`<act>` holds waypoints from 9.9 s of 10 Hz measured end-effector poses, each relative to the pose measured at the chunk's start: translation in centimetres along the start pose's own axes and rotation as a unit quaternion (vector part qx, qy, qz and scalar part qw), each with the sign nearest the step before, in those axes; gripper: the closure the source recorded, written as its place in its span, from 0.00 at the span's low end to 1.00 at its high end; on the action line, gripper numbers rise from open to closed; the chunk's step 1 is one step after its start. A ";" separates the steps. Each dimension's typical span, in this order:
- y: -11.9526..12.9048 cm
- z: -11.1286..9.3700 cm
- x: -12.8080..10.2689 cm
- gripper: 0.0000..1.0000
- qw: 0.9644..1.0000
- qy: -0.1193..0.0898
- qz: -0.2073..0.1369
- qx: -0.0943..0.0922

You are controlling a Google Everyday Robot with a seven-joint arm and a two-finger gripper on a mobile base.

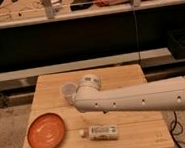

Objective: Push the ceramic bowl across the table

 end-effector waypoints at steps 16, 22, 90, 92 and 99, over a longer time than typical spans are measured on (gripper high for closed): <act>-1.6 2.8 -3.6 0.20 0.996 -0.048 -0.070 0.020; -2.5 3.8 -5.3 0.51 0.992 -0.078 -0.100 0.023; -0.9 10.7 -10.6 1.00 0.977 -0.200 -0.047 -0.054; -0.8 10.7 -10.5 1.00 0.977 -0.200 -0.040 -0.055; -0.7 10.6 -10.6 1.00 0.978 -0.200 -0.021 -0.060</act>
